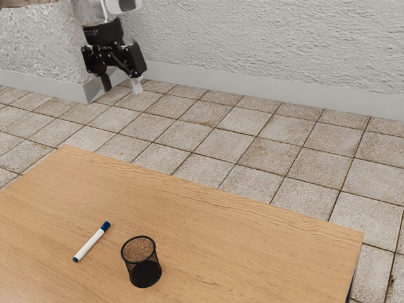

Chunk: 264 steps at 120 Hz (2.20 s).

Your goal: Put the marker into the pen holder.

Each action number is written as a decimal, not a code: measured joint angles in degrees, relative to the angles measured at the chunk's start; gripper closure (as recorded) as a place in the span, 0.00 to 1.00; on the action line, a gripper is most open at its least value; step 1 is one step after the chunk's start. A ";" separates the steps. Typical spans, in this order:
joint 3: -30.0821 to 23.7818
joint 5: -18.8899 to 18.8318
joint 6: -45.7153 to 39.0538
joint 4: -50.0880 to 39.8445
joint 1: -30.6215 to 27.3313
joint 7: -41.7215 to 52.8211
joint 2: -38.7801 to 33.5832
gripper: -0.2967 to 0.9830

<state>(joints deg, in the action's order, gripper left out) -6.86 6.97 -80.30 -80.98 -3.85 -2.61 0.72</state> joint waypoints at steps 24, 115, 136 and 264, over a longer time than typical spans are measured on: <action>3.77 -2.95 -3.57 -11.65 4.40 -0.40 -0.18 0.23; 9.13 -12.37 -46.47 -63.06 -5.98 1.91 -3.82 0.29; 9.06 -19.75 -55.95 -68.03 -4.07 3.61 -4.86 0.42; 8.81 -16.56 -63.17 -70.72 -6.17 7.05 -4.16 0.77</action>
<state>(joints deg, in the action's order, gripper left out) 1.95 -9.60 -143.47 -151.70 -10.02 4.44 -3.44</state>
